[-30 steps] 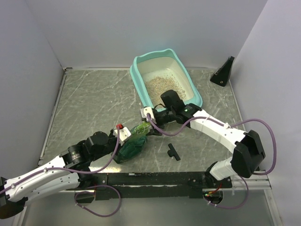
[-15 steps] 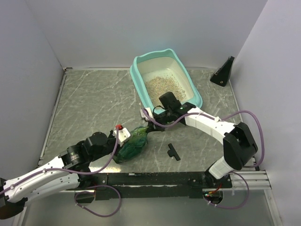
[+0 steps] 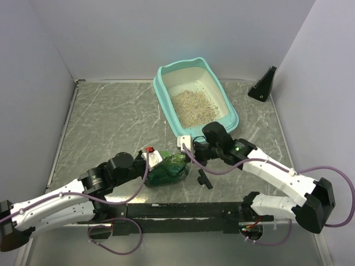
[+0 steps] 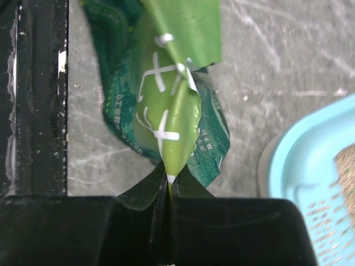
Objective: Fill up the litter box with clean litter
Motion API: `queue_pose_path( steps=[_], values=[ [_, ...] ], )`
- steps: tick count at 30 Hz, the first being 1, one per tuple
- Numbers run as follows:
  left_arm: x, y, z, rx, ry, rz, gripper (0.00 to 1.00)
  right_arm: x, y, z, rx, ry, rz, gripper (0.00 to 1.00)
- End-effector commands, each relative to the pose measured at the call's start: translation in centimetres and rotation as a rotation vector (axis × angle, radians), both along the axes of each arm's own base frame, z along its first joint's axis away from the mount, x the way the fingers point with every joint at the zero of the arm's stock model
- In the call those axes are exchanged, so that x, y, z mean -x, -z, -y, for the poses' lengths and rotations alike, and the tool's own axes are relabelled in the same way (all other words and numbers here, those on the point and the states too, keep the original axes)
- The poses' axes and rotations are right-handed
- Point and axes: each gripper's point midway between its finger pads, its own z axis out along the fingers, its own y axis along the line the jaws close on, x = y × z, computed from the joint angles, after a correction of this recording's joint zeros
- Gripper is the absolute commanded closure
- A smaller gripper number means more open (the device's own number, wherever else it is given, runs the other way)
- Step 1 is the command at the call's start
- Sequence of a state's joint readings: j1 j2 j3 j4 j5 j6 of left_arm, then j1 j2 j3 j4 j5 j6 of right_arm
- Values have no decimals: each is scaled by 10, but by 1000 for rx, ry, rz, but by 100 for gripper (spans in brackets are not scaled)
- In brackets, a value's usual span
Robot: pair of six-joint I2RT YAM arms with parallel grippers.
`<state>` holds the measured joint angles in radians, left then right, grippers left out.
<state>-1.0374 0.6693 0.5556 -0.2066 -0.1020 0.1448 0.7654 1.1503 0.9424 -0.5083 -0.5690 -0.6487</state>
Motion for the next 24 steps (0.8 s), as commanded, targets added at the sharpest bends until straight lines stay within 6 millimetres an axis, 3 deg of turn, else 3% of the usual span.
queue_pose_path(
  steps=[1, 3, 7, 12, 16, 18, 21, 22, 24],
  values=[
    [-35, -11, -16, -93, -136, 118, 99, 31, -2, 2, -39, 35, -57, 100],
    [-38, -3, -18, -127, -137, 126, 99, 34, 7, 1, -21, 61, -79, 100],
    [-50, -8, -26, -157, -161, 173, 99, 38, 14, -7, -21, 106, -94, 96],
    [-49, -3, -32, -112, -171, 127, 99, 11, 13, 0, -10, 303, -52, 53],
    [-42, 1, -35, -81, -154, 137, 99, -11, -4, 13, -52, 445, 31, 41],
    [-40, -4, -38, -64, -152, 159, 99, -14, -22, 19, -111, 501, 47, 1],
    [-37, -6, -38, -39, -138, 178, 99, -13, -30, 28, -155, 562, 32, 0],
    [-37, -6, -38, -33, -137, 181, 99, -24, -29, 39, -143, 653, 55, 0],
    [-34, -8, -37, -21, -125, 183, 99, -19, -17, 45, -80, 677, -3, 0]
  ],
)
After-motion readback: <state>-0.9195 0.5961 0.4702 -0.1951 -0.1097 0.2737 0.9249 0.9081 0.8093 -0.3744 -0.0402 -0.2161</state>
